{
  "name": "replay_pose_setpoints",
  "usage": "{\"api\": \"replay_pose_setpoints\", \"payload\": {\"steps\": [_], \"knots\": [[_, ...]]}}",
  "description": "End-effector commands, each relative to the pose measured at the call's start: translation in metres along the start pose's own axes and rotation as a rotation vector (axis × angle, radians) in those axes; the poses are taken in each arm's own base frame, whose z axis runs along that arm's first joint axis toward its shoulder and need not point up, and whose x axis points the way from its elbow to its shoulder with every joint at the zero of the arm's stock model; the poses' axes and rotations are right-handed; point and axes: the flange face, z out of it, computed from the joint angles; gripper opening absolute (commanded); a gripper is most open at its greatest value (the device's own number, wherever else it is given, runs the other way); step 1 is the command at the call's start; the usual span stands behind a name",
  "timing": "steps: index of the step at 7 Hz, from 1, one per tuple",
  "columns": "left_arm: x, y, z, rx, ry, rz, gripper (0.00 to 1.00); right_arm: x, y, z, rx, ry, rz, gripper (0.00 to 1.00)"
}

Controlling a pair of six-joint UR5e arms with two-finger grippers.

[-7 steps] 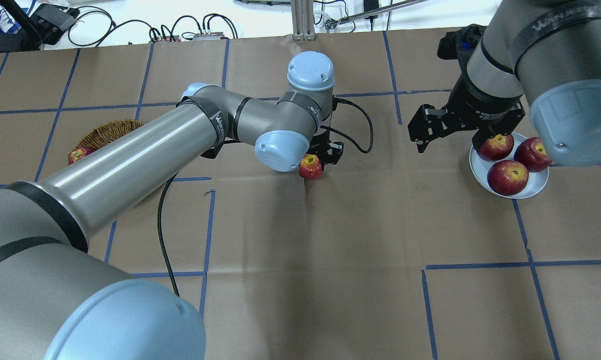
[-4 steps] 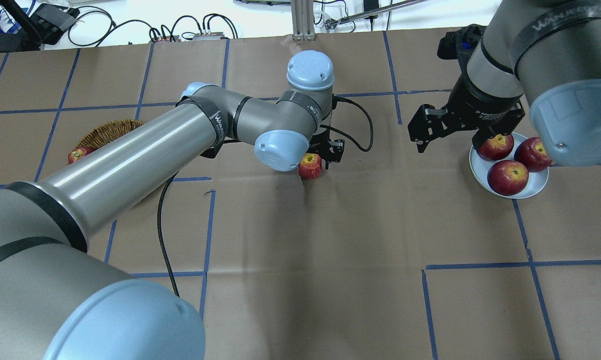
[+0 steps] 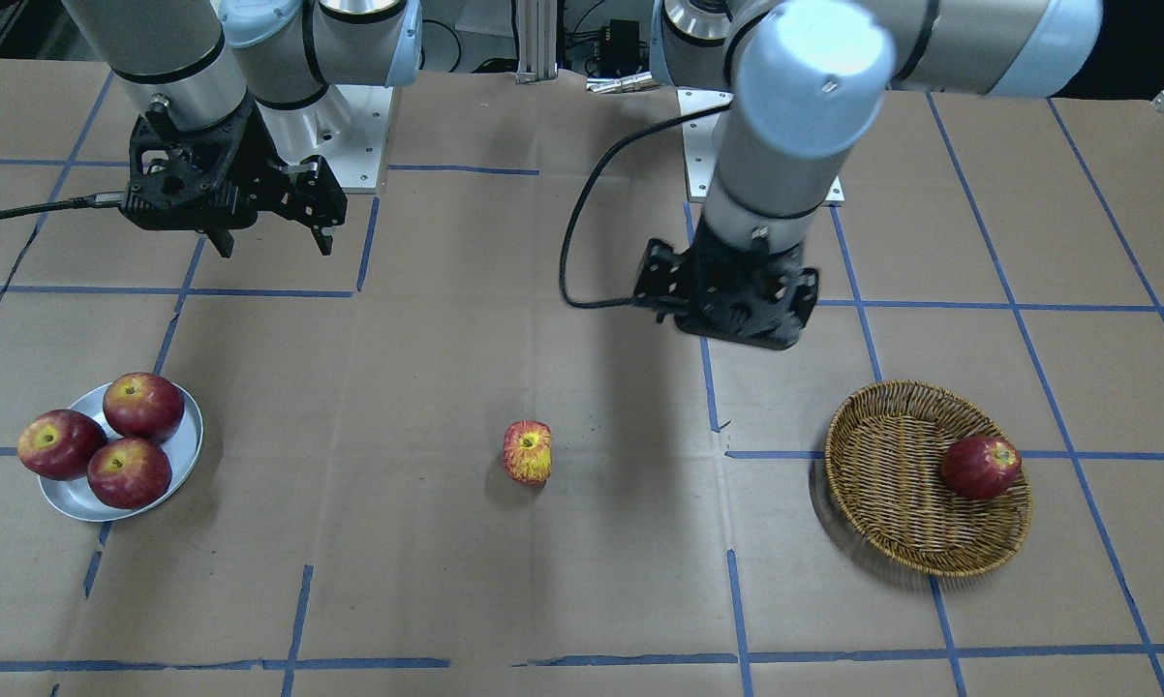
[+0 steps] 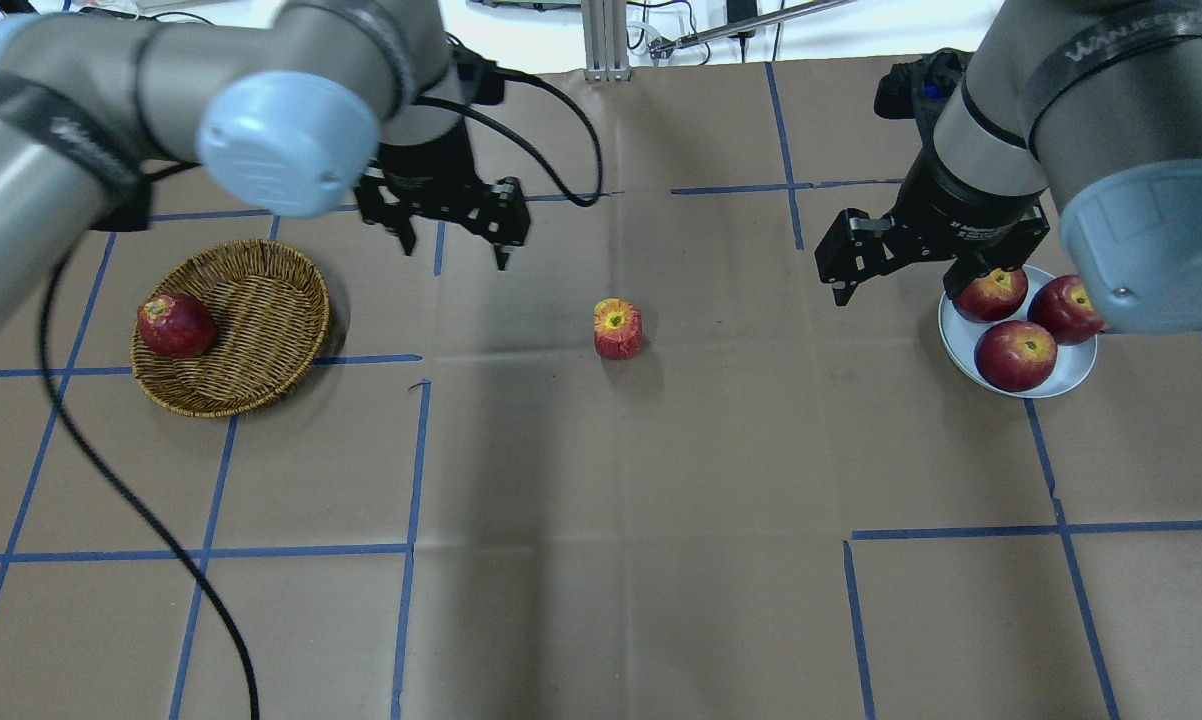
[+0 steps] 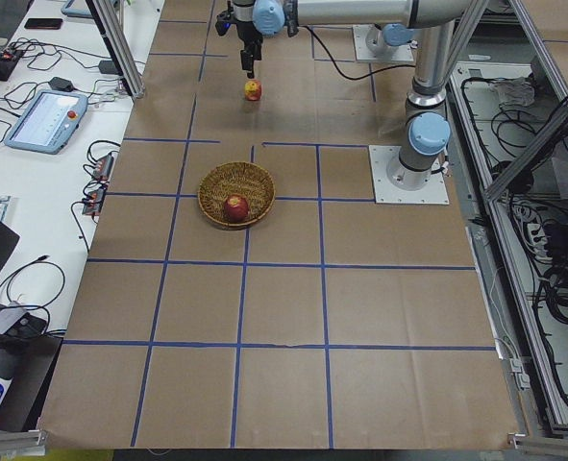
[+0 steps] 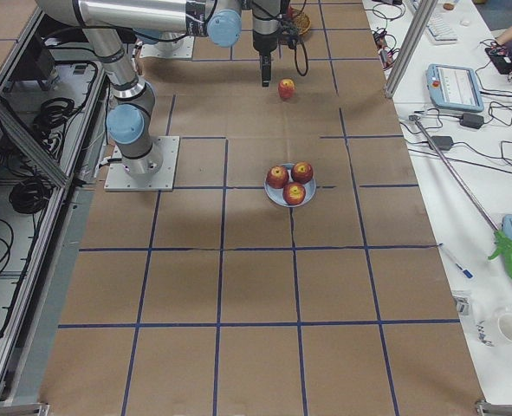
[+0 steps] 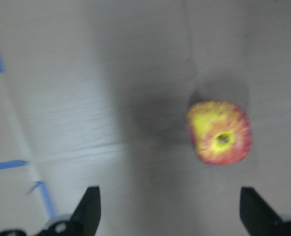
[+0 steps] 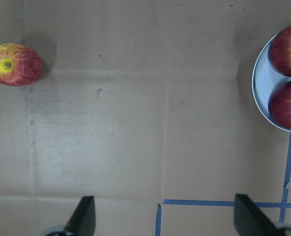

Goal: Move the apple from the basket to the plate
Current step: 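Move the right gripper toward the apple while the left gripper returns above the basket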

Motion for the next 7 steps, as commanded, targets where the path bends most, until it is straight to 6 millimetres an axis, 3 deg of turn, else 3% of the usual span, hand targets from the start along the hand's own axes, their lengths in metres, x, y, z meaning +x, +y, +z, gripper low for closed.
{"api": "replay_pose_setpoints", "payload": {"steps": [1,3,5,6,7], "knots": [[-0.047,0.071,-0.056,-0.012,0.012,0.021,0.99,-0.002,0.001,-0.005,0.017,0.005,0.009,1.0],[-0.043,0.084,-0.062,0.009,0.008,0.022,0.99,-0.026,-0.005,0.002,0.037,-0.002,0.035,1.0],[-0.048,0.081,-0.058,-0.001,0.005,0.013,0.99,-0.105,-0.033,0.016,0.028,0.001,0.046,1.0],[-0.048,0.079,-0.055,-0.004,0.007,0.014,0.99,-0.147,-0.05,0.031,0.02,0.003,0.055,1.0],[-0.048,0.08,-0.056,-0.001,0.006,0.014,0.99,-0.19,-0.063,0.058,0.024,0.0,0.067,1.0]]}}
